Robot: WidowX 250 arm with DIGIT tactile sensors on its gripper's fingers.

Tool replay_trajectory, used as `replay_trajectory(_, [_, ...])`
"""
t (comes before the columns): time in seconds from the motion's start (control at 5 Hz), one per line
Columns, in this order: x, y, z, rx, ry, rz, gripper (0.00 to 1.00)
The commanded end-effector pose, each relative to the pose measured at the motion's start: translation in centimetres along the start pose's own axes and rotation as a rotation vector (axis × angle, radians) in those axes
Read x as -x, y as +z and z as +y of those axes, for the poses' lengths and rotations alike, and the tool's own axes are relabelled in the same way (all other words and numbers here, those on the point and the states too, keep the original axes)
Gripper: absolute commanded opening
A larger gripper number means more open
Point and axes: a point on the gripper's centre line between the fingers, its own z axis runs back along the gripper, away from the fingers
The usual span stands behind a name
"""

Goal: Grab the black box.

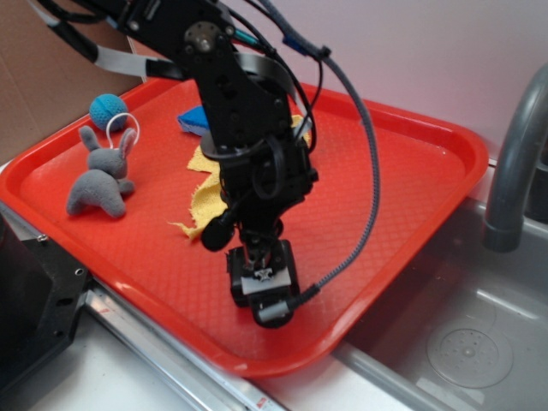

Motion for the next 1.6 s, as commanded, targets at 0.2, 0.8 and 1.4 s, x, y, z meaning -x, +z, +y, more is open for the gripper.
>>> replay_trajectory(0.2, [-0.4,-0.7,0.8,-0.079,0.047,0.01,0.0])
replay_trajectory(0.8, [-0.1,10.6,7.2,-0.08,0.467,-0.007,0.0])
replay_trajectory(1.4, [5.9,19.3,12.2,0.011,0.705,-0.154,0.0])
